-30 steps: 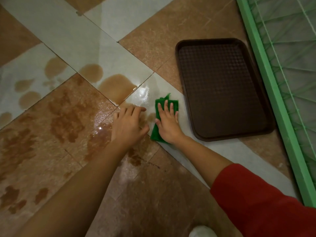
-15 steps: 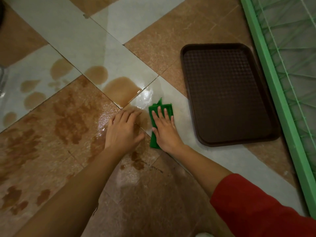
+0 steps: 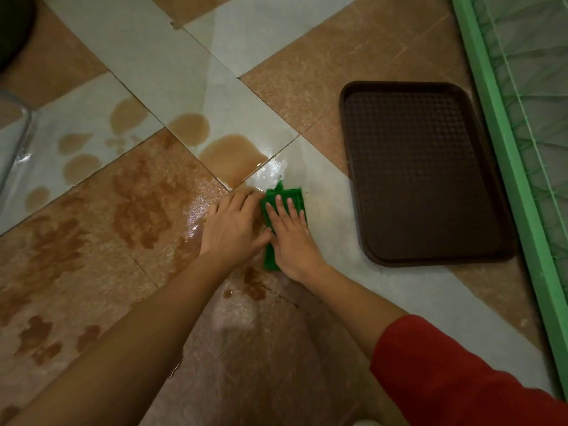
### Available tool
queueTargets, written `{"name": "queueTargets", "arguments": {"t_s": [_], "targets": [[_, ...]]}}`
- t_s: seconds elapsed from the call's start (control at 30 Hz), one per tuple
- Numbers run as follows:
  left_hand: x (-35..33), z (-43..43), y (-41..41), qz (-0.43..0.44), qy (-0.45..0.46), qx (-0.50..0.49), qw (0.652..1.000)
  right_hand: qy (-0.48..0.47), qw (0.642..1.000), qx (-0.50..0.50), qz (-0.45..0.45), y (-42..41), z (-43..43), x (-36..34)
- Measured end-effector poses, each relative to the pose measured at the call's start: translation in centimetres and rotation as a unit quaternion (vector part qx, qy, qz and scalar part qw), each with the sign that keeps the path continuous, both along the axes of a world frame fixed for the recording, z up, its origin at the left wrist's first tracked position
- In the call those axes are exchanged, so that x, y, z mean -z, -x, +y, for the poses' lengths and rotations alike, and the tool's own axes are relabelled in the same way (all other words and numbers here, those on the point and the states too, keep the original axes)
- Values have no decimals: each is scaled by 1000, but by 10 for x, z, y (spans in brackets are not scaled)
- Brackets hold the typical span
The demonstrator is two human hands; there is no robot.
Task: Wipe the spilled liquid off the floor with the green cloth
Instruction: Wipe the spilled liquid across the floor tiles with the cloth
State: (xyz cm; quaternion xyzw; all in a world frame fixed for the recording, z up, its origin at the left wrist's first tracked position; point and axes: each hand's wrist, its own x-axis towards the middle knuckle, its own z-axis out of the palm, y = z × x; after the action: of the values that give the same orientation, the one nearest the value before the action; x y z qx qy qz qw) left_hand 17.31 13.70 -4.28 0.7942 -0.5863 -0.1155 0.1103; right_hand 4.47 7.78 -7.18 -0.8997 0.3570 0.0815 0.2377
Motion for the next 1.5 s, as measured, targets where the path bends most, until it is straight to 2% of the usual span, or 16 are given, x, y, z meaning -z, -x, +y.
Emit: {"name": "queueTargets", "arguments": {"t_s": [0.17,0.33,0.53,0.77,0.9,1.03,1.17,1.23,1.4,1.5], "targets": [[1,10,-5,-4,-6,-12,1000,45,997,-46,30,21,-8,4],[-2,12,-13,-13,-11,-30,999,58,998,15,34,1,-6,4],[-2,10,-8,-3,-7,-31,1000,49,996,-77,3,35,-4,5],[-3,8,-7,0,-8,-24,1000,-23,999,19,-16,13,-15,5],[-4,4,0,11,4,-3,1000,8,999,-48,15,21,-12,3],[-3,5,0,14,2,-5,1000,8,994,-111,6,48,-12,3],[-4,7,-3,11,-5,-10,1000,2,1000,22,6,40,-21,2],[-5,7,-3,12,-1,-8,1000,-7,999,45,19,30,-22,0],[-4,1,7,20,2,4,1000,-14,998,-57,19,50,-11,-3],[-3,-1,13,23,-8,10,1000,-14,997,-72,6,64,-4,-3]]}}
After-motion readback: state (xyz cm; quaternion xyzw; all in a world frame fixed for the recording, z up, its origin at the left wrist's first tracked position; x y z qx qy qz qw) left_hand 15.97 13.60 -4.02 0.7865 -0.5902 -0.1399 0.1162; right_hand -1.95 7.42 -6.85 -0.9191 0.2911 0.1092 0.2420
